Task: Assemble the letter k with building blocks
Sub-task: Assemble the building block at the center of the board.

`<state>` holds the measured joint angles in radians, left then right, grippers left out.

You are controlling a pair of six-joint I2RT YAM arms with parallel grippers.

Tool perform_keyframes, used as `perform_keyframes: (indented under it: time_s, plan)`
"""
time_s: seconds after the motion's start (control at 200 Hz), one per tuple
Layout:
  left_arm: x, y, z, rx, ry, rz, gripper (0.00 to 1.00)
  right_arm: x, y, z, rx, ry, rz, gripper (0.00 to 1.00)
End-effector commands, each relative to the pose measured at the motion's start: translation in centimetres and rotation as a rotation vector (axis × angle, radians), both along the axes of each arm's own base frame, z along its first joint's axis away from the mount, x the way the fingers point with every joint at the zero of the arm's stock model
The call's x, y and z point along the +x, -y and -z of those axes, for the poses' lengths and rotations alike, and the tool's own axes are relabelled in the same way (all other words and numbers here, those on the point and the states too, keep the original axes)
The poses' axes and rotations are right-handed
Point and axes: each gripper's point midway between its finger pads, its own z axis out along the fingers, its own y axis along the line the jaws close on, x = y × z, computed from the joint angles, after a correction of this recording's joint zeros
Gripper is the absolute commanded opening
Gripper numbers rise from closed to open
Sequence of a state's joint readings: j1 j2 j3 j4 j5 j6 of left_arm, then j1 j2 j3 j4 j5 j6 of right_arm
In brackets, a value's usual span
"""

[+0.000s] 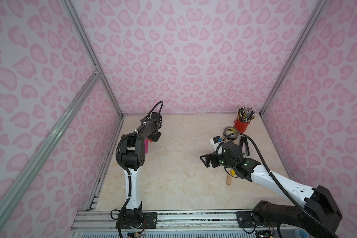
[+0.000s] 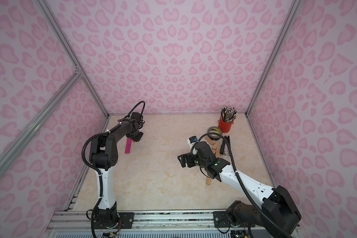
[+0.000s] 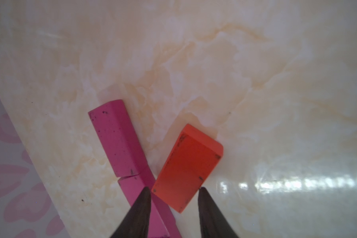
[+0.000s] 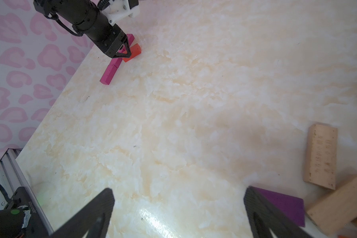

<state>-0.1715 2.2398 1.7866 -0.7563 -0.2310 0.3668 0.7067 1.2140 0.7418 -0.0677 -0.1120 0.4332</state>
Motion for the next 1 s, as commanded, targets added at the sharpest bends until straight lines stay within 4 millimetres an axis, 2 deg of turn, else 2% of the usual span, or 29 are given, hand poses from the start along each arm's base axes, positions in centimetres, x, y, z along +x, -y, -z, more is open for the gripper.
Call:
perform_keyframes:
  time_s: [0.0, 0.481, 0.771, 0.996]
  plan:
    - [0.54, 0.15, -0.19, -0.027, 0.019, -0.018, 0.41, 0.11, -0.28, -0.12, 0.014, 0.004, -0.005, 1.0]
    - [0.87, 0.23, 0.18, -0.036, 0.024, -0.035, 0.4, 0.05, -0.27, -0.01, 0.014, 0.0, -0.005, 1.0]
    - [0.95, -0.03, -0.06, -0.042, 0.028, -0.044, 0.41, 0.07, -0.26, 0.1, 0.014, -0.002, -0.004, 1.0]
    - [0.95, 0.62, -0.55, -0.081, 0.035, -0.039, 0.43, 0.13, -0.34, 0.05, 0.018, -0.002, -0.004, 1.0]
